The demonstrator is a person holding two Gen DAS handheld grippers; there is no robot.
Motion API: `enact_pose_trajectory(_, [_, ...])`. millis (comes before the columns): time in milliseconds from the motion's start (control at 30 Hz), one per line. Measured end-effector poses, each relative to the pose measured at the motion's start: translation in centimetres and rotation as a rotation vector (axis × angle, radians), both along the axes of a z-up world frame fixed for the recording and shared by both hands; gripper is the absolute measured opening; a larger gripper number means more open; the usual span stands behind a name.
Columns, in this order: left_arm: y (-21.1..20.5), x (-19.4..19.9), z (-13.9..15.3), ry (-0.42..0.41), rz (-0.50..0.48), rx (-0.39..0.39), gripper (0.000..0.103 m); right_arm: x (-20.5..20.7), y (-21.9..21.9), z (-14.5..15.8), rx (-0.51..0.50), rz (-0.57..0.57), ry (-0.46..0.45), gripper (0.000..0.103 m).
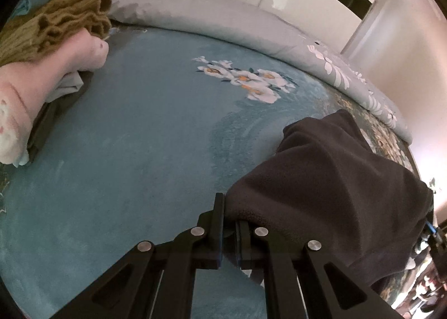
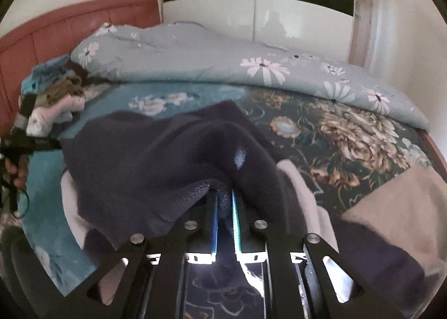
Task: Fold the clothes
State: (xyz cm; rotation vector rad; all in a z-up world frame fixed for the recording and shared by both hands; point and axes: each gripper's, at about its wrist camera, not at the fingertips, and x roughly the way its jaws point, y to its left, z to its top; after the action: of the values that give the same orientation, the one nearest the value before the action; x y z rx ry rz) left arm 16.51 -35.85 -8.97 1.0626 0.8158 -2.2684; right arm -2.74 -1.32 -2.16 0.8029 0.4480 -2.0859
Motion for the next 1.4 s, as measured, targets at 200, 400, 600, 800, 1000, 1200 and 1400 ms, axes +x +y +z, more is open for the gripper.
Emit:
enact_pose_trajectory(200, [0.3,-0.2,0.1,-0.013,-0.003,-0.012,0.007,0.8,0.3,-1.1,0.040,-0.003,0.044,0.020])
enact_pose_trajectory(400, [0.8,-0.1,0.6,-0.009,0.009,-0.033,0.007,0.7,-0.6,-1.7,0.056,-0.044,0.085,0.023])
enact_pose_trajectory(600, [1.7,-0.5,5.1,0.070,-0.006,-0.097,0.006,-0.8,-0.2,1.6,-0.048,-0.090,0.009,0.007])
enact_pose_trajectory(800, [3.2,-1.0,15.3,0.220,-0.058,-0.231,0.005,-1.4,0.4,11.7,-0.246,-0.116,0.129,0.003])
enact_pose_trajectory(1000, [5.4,-1.2,22.7,0.291,-0.109,-0.340,0.005,-0.5,2.9,22.9,-0.388,-0.134,0.296,0.000])
enact_pose_trajectory(1200, [6.5,-2.3,21.0,0.223,-0.131,-0.339,0.005,0.6,3.8,21.7,-0.290,-0.090,0.254,0.000])
enact_pose_trajectory(1400, [4.8,-1.7,19.0,0.187,-0.089,-0.298,0.005,2.6,3.7,12.6,-0.148,0.015,0.113,0.000])
